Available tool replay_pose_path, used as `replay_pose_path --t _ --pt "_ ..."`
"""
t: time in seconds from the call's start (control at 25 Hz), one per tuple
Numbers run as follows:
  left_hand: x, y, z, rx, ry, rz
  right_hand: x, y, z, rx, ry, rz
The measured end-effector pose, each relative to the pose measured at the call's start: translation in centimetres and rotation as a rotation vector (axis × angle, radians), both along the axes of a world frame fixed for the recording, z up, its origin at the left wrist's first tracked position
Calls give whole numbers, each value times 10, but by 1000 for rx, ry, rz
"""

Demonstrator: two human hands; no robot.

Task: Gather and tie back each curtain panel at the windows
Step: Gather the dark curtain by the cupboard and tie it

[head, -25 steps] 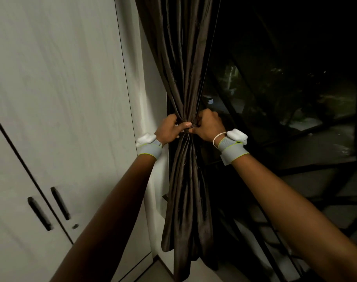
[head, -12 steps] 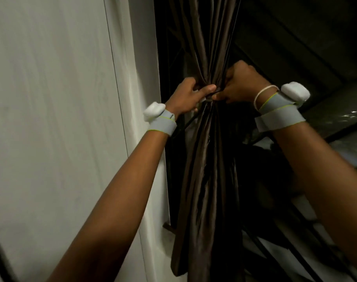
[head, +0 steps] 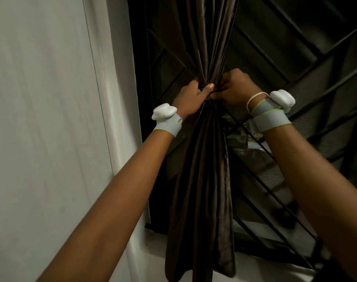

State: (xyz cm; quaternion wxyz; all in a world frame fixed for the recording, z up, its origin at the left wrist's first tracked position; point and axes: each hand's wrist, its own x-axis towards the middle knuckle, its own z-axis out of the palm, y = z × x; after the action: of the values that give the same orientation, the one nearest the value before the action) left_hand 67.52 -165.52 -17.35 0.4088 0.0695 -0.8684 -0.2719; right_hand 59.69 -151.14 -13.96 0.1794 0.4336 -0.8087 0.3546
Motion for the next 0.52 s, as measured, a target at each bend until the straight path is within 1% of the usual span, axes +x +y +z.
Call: replay_pose_path --t 0.08,0.32,0.52 --pt "1 15 -3 -18 17 33 4 11 -5 -15 17 -49" --pt "-7 43 -14 -21 45 34 5 31 -18 -17 40 -140" --pt "-22 61 -19 -106 68 50 6 48 -26 -73 18 -223"
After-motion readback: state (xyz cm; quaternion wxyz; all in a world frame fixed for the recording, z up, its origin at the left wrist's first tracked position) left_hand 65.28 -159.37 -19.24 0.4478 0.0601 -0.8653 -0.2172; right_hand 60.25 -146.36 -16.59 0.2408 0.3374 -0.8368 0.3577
